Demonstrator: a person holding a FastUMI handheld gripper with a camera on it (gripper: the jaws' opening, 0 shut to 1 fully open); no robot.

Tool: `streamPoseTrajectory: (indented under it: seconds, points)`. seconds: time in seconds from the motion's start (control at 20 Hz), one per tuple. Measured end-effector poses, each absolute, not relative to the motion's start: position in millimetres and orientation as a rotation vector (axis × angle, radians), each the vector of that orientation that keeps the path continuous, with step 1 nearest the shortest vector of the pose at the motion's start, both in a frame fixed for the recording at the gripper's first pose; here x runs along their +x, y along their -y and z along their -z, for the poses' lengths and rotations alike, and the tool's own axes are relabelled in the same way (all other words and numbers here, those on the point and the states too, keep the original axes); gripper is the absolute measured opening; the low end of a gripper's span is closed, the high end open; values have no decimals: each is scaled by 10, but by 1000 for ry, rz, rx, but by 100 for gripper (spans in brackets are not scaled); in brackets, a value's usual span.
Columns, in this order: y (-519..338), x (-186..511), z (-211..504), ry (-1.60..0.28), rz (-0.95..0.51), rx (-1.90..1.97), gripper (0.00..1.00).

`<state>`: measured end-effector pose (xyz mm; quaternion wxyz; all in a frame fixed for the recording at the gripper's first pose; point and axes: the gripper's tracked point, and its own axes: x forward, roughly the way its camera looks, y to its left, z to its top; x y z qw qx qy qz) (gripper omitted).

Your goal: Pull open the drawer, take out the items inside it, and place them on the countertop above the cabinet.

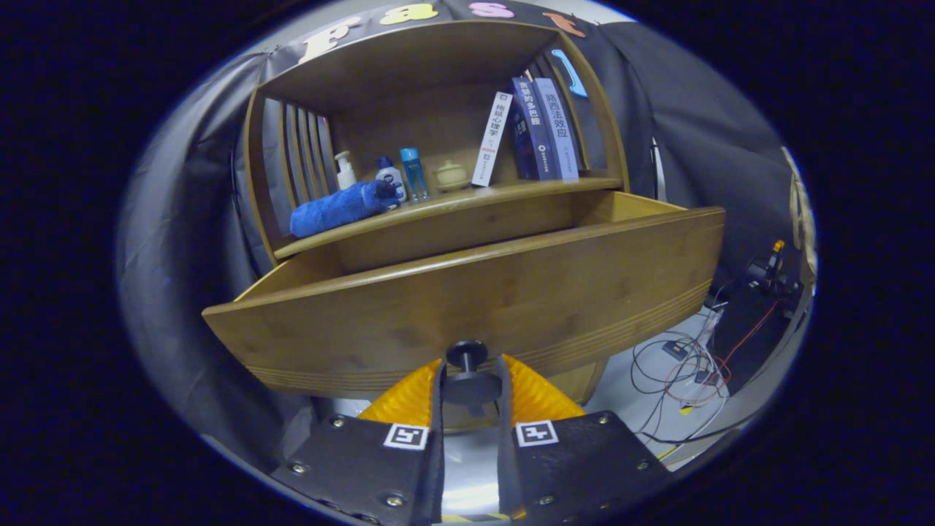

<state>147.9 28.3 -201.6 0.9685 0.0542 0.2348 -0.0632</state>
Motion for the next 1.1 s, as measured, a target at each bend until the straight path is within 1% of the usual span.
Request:
streamPoseTrajectory:
  seconds: [0.4,0.85,1.1]
  points:
    - [-279,1413,2007,-458,141,136,30]
    - [-272,1357,2007,-525,151,83,30]
    - [-262,1331,1992,-493,162,99,30]
